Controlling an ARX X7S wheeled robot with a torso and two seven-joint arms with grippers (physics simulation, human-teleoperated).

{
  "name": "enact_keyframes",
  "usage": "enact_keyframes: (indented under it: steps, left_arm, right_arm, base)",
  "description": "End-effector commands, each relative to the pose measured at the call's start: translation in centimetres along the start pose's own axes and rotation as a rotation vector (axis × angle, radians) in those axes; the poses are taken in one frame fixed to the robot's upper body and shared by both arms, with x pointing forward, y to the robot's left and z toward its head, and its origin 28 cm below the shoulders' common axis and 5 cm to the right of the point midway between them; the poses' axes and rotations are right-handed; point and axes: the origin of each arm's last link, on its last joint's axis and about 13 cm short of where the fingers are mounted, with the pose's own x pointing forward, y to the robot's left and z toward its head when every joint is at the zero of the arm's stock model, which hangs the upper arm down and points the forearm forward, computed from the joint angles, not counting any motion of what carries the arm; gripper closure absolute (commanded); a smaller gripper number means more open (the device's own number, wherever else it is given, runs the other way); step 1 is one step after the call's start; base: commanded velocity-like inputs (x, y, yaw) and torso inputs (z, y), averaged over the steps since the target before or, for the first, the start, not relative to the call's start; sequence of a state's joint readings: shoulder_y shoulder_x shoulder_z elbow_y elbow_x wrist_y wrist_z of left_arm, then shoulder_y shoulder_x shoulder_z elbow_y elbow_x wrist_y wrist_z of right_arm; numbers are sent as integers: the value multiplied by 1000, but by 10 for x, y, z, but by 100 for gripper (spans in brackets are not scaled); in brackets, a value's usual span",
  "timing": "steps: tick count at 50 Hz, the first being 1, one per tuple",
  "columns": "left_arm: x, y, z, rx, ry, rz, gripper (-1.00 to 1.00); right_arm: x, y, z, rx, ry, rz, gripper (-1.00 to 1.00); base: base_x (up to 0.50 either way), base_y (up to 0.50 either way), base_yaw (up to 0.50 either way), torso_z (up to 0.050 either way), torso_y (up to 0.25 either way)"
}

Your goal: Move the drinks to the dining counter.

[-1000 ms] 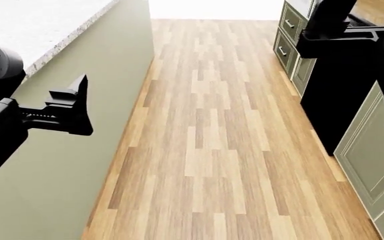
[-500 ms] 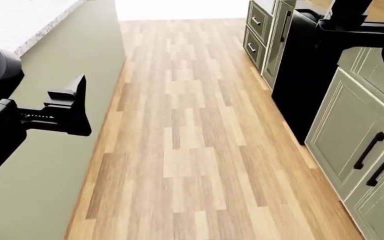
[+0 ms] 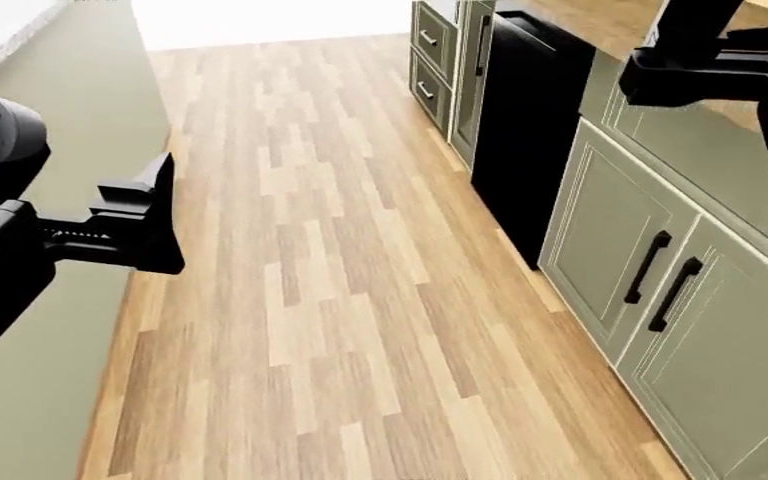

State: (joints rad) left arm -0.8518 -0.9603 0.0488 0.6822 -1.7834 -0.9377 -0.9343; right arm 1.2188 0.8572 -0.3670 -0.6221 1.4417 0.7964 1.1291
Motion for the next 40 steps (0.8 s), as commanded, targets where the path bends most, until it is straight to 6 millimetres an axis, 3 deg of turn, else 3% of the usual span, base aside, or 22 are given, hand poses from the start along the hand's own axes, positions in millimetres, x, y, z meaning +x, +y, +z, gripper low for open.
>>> enact_keyframes:
  steps: [1, 40]
  left_arm:
    - [-1, 0, 0, 0, -2, 1, -100]
    - [-3, 2, -1, -13, 1, 7, -100]
  right_arm:
    - [1, 2, 0, -2, 3, 8, -100]
    - [2, 3, -2, 6, 19, 18, -100]
  base:
    - [0, 0, -500, 0, 0]
    - [0, 0, -500, 0, 0]
